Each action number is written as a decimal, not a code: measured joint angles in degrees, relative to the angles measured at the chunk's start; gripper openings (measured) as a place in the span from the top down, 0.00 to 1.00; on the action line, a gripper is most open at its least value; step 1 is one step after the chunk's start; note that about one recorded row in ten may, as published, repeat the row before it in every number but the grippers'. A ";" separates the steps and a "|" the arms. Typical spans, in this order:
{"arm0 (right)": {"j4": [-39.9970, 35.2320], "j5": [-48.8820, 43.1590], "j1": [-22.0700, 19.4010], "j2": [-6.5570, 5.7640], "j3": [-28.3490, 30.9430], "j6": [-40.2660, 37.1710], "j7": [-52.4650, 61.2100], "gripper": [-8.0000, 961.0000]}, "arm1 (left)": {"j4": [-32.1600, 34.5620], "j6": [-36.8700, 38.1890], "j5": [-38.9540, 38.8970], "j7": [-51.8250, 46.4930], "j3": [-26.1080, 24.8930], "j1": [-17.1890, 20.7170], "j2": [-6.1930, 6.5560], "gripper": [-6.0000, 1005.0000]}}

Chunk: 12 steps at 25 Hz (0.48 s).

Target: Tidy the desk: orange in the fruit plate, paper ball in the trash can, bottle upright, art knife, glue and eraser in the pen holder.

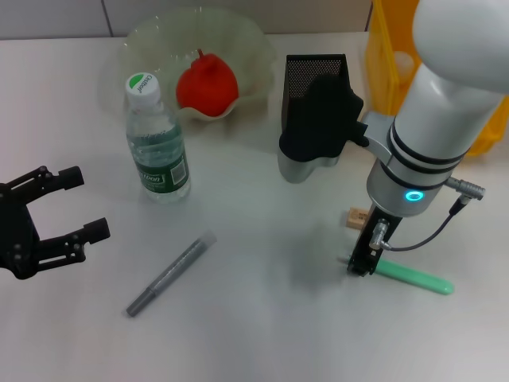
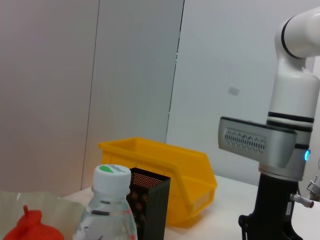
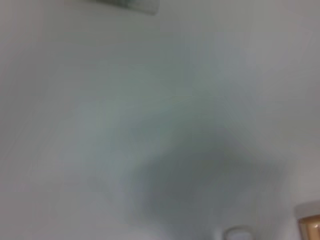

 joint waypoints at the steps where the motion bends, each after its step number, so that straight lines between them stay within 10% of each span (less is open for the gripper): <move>1: 0.20 0.00 0.04 0.00 -0.15 0.13 0.01 0.66 | 0.00 0.03 -0.15 0.03 -0.03 0.01 -0.01 0.13; 12: -10.85 -0.34 -4.36 -0.61 5.48 -4.13 -0.37 0.80 | -0.01 1.53 -0.18 0.34 -2.49 0.53 -0.01 0.13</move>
